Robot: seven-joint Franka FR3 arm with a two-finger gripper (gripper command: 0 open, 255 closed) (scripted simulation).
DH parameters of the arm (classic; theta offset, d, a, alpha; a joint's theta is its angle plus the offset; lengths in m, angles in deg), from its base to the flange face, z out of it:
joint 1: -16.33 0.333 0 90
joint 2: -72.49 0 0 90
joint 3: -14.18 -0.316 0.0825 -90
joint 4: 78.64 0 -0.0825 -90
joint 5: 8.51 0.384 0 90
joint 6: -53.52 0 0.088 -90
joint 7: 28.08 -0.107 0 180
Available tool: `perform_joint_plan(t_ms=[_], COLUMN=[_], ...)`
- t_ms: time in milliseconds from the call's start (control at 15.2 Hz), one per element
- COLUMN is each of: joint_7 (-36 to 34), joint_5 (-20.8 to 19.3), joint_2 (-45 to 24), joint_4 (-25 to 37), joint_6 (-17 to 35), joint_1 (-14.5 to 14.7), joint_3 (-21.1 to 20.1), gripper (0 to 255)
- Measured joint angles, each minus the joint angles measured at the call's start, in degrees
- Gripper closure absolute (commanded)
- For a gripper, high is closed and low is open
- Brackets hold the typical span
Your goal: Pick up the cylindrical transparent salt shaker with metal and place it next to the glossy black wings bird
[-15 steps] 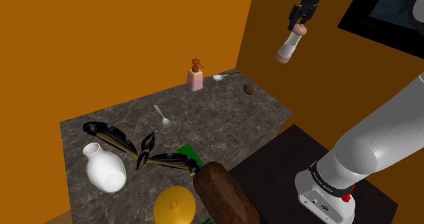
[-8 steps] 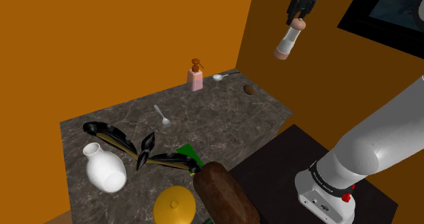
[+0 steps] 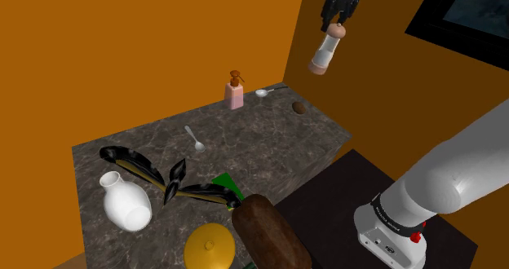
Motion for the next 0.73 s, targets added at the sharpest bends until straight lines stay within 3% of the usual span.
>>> perform_joint_plan(t_ms=[726], joint_7=[-15.0], joint_5=[0.0], joint_2=[-1.4], joint_4=[1.9], joint_6=[-0.4], joint_1=[6.6], joint_3=[-8.4], gripper=[255])
